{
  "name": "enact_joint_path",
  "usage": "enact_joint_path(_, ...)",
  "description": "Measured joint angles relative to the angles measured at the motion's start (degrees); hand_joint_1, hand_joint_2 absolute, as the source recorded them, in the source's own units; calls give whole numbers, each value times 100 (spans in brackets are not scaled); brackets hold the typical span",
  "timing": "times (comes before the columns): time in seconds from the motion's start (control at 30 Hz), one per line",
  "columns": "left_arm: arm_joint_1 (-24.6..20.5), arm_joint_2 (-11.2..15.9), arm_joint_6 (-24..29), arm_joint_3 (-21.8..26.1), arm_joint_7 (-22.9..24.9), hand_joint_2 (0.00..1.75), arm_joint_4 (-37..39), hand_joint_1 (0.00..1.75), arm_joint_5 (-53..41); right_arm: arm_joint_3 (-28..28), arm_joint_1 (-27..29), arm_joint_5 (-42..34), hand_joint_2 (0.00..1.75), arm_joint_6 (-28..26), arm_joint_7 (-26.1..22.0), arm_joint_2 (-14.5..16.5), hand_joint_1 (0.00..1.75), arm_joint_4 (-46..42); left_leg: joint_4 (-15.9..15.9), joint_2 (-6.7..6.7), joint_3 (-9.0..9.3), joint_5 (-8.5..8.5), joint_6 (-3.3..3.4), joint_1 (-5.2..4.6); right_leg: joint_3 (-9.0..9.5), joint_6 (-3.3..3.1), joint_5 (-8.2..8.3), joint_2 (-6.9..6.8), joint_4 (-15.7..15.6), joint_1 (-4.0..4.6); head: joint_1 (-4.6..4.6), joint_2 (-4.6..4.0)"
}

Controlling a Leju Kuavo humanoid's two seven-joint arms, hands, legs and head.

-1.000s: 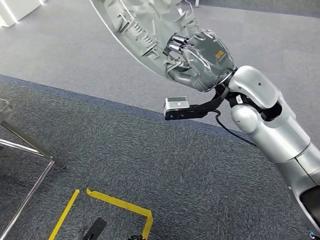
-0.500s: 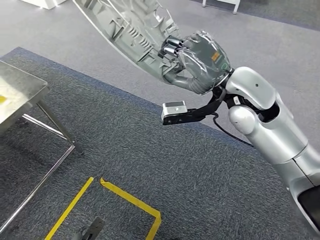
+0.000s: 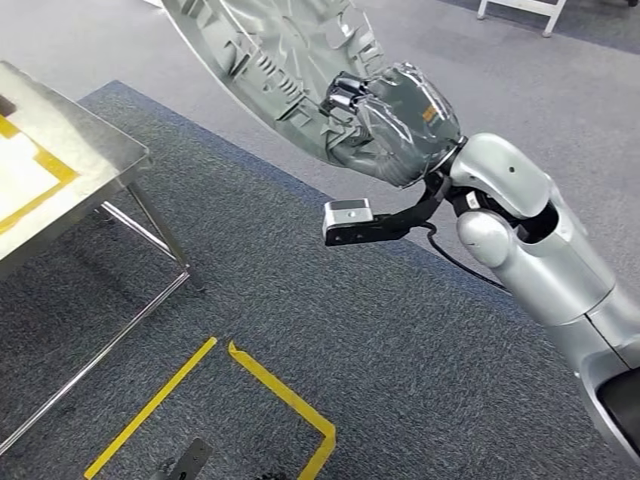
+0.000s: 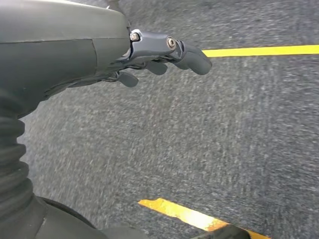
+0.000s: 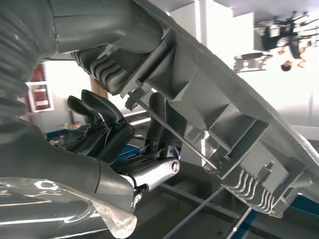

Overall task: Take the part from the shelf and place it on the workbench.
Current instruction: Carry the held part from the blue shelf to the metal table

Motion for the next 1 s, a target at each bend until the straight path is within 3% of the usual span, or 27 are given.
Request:
enact_joint_path(0.03, 4, -1, -1, 0, 0, 175, 0, 0, -3, 5, 4, -1, 175, 0, 0, 0, 175, 0, -42, 41, 26, 85, 0, 8, 7, 0, -9, -67, 3, 0, -1, 0)
enact_joint_path(0.07, 8, 1, -1, 1, 0, 175, 0, 0, -5, 6, 7, -1, 175, 0, 2, 0, 175, 0, -288, 98, 151, 250, 5, 12, 18, 8, -19, -130, 5, -1, -1, 0)
enact_joint_path(0.13, 4, 4, -1, 1, 0, 175, 0, 0, -9, 3, 7, -2, 175, 0, 6, 0, 175, 0, -1010, 328, 514, 548, 30, -19, 44, 44, -47, -239, 14, 17, -4, 1)
enact_joint_path(0.2, -10, 1, -1, -1, 0, 175, 0, 0, -17, -1, 4, -3, 175, 0, 7, 0, 175, 0, -1396, 483, 693, 613, 82, -69, 60, 96, -69, -340, 17, 52, -3, 1)
enact_joint_path(0.27, -12, -3, -1, -1, 0, 175, 0, 0, -27, 3, 3, -5, 175, 4, -2, 2, 175, -3, -1432, 395, 691, 599, 150, -87, 89, 148, -89, -469, 3, 66, -4, 1)
enact_joint_path(0.3, -6, -3, 0, 0, 0, 175, 0, 0, -29, 4, 3, -5, 175, 9, -8, 3, 175, -5, -1447, 327, 697, 610, 180, -77, 91, 178, -123, -462, 17, 56, -4, 1)
enact_joint_path(0.37, -6, 1, 1, 3, 0, 175, 0, 0, -31, 5, 1, -9, 175, 22, -18, 3, 175, -11, -1472, 200, 716, 631, 248, -47, -38, 220, -332, -230, 307, 27, 11, 1)
enact_joint_path(0.43, -15, -9, 2, 5, 0, 175, 0, 0, -34, 13, 8, -11, 175, 38, -22, 2, 175, -11, -1477, 67, 720, 635, 290, -35, -413, 231, -689, 55, 1066, 15, 35, 0)
enact_joint_path(0.47, -18, -18, 1, 5, 0, 175, 0, 0, -36, 23, 17, -11, 175, 46, -25, 2, 175, -10, -1476, -8, 721, 635, 298, -38, -613, 229, -816, 105, 1449, 20, 43, 0)
enact_joint_path(0.5, -18, -26, 1, 5, 0, 175, 0, 0, -37, 35, 25, -11, 175, 55, -26, 2, 175, -10, -1475, -87, 724, 634, 301, -40, -749, 224, -845, 125, 1679, 26, 44, 0)
enact_joint_path(0.53, -17, -30, -1, 6, 0, 175, 0, 0, -37, 46, 31, -11, 175, 63, -27, 2, 175, -9, -1474, -171, 729, 635, 302, -41, -779, 210, -757, 135, 1680, 32, 45, 0)
enact_joint_path(0.57, -16, -31, -2, 6, 0, 175, 0, 0, -37, 54, 32, -10, 175, 71, -27, 2, 175, -9, -1472, -257, 737, 635, 302, -42, -691, 186, -566, 161, 1442, 37, 46, 0)
enact_joint_path(0.63, -16, -34, -4, 7, -1, 175, 0, 0, -36, 57, 26, -11, 175, 78, -26, 2, 175, -9, -1463, -416, 739, 633, 291, -48, -323, 117, -145, 352, 641, 33, 45, 0)
enact_joint_path(0.67, -16, -36, -5, 7, -1, 175, 0, 0, -35, 57, 19, -11, 175, 79, -27, 2, 175, -10, -1453, -482, 723, 634, 276, -45, -159, 94, -36, 454, 307, 28, 45, 1)
enact_joint_path(0.73, -11, -39, -7, 8, -2, 175, 0, 0, -35, 61, 10, -11, 175, 79, -27, 3, 175, -10, -1442, -588, 673, 651, 219, -23, -19, 74, -28, 538, 59, 33, 40, 1)
enact_joint_path(0.8, 1, -28, -6, 8, -2, 175, 0, 0, -36, 69, 6, -10, 175, 79, -26, 10, 175, -11, -1441, -676, 640, 655, 151, -2, 6, 58, -29, 421, 12, 32, 43, 1)
enact_joint_path(0.87, 8, -20, -4, 8, -3, 175, 0, 0, -37, 70, 7, -11, 175, 81, -23, 15, 175, -13, -1229, -493, 549, 501, 88, -30, 58, 14, -17, 278, -44, 2, 9, 1)
enact_joint_path(0.93, -5, -18, -3, 7, -4, 175, 0, 0, -41, 67, 11, -14, 175, 84, -20, 15, 175, -13, -585, -140, 269, 170, 34, -33, 90, -21, -26, 147, -62, -3, -34, 1)
enact_joint_path(1.0, -17, -10, -10, 7, -4, 175, 0, 0, -44, 76, 18, -13, 175, 85, -19, 15, 175, -13, 35, 20, -17, -29, -8, -1, 104, -28, -55, 14, -46, 4, -42, 1)
